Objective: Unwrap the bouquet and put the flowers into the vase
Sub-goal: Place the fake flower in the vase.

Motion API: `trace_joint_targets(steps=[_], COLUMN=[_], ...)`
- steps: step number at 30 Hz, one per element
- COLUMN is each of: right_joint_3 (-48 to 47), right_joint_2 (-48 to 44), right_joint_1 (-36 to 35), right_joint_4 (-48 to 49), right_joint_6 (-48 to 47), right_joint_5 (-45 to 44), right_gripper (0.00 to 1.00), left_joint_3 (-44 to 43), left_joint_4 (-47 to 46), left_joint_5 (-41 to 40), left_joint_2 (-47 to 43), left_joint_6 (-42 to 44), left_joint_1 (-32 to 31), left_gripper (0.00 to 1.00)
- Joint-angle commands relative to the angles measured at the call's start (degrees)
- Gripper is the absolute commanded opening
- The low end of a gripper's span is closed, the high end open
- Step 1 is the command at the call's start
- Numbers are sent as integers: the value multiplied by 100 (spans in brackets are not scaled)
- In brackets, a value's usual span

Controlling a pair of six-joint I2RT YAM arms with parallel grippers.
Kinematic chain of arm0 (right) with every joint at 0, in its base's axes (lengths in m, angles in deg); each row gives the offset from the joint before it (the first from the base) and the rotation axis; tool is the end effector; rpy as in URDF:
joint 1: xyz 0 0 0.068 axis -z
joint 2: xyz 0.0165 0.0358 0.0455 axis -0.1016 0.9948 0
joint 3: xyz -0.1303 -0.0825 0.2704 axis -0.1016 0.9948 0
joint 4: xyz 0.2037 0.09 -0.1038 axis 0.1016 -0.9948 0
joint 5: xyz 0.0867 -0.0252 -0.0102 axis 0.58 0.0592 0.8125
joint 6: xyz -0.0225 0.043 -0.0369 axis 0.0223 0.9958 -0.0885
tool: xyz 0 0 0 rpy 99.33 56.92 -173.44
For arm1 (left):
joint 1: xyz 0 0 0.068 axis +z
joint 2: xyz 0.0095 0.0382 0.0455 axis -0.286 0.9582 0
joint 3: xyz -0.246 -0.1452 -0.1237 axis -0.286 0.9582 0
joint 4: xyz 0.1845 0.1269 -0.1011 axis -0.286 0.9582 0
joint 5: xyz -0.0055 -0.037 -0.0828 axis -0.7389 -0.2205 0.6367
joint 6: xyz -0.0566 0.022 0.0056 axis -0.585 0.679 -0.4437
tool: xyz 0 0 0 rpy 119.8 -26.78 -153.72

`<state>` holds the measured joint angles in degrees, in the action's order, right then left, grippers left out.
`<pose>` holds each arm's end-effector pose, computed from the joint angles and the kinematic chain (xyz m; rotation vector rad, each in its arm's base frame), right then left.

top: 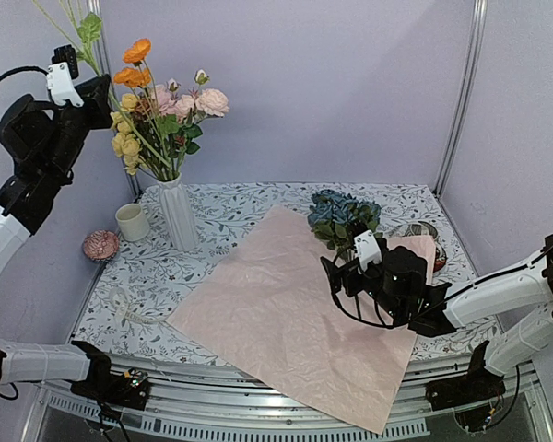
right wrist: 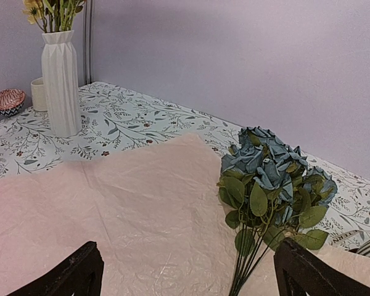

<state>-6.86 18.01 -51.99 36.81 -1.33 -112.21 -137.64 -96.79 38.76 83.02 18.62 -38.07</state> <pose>0.1643 0.2173 0.2509 -0.5277 1.6429 0.2242 0.1709 -0.0535 0.5327 0.0141 1.2056 -0.1068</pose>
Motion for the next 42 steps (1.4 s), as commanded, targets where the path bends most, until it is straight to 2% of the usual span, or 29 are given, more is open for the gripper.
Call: trace_joint_targets(steps=[1,11,19,36,42], right_joint_3=[-154,-186,-199,-222,-209], right_joint_2=[36,73,81,73,54], right_joint_1=[8,8,8,8,12], right_joint_4=[46,-7,-8,-40,-43], right_joint_6=[-28,-32,-29,-47,-45], right_joint_5=[27,92,132,133,135], right_gripper=[99,99,99,99,99], left_joint_3=[-88,229,-74,537,734], left_joint_4=[-13,-207,726,738,692], left_joint_5=[-49,-84,109,586,520], left_joint_2=[139,525,1230,1670,1880], left_joint_6=[146,147,-411,-1015,-1145], left_joint_1=[80,251,425,448,448], left_gripper=[0,0,0,0,0])
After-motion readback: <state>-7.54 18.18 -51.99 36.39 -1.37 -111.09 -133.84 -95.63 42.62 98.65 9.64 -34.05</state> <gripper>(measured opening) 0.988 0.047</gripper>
